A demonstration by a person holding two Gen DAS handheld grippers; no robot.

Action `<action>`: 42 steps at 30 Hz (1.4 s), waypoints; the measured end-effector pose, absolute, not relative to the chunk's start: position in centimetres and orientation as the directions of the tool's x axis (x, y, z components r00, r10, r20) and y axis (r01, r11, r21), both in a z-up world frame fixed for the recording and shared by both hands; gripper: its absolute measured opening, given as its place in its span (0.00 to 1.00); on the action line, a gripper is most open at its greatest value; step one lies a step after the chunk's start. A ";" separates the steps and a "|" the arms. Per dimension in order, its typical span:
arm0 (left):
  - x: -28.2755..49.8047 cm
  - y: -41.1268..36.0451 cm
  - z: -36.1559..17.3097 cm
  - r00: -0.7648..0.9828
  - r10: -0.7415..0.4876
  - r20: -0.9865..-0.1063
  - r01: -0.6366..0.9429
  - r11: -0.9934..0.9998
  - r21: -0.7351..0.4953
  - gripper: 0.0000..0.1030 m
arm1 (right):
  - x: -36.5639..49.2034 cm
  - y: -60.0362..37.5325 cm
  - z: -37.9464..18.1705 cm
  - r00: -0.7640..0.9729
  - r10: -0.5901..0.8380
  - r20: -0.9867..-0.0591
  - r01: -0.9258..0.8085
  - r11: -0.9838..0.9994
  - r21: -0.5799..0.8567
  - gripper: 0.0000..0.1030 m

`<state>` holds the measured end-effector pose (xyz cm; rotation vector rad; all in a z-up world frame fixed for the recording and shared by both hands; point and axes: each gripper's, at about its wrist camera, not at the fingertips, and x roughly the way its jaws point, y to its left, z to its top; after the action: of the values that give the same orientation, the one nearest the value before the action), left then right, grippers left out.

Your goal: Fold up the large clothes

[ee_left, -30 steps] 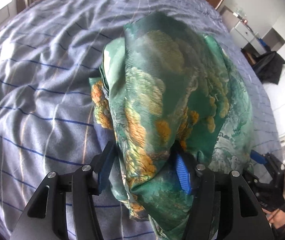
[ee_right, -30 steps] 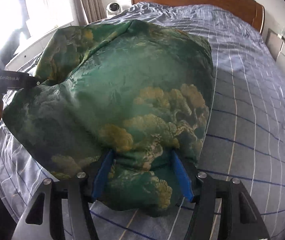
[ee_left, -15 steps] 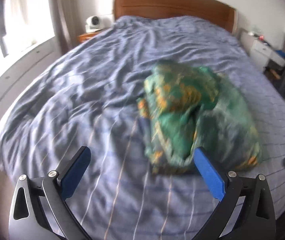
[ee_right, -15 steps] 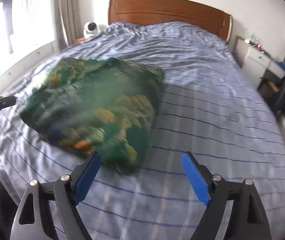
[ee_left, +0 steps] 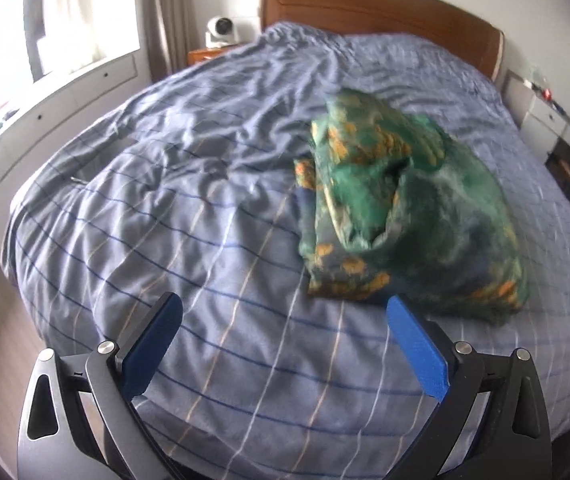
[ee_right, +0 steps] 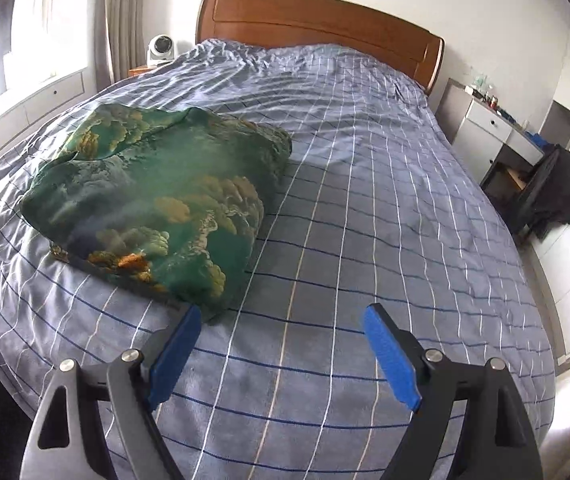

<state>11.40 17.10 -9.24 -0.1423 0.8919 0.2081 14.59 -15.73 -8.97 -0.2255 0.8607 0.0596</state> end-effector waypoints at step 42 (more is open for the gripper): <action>32.6 22.8 -20.8 0.376 -0.560 -0.738 -0.037 0.787 -0.616 1.00 | 31.1 -19.4 -18.1 0.336 0.651 -0.680 -0.193 0.755 0.627 0.89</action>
<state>32.62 22.77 -20.83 -0.6047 1.1513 -0.3621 31.07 -19.36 -18.15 0.4842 1.0986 0.5792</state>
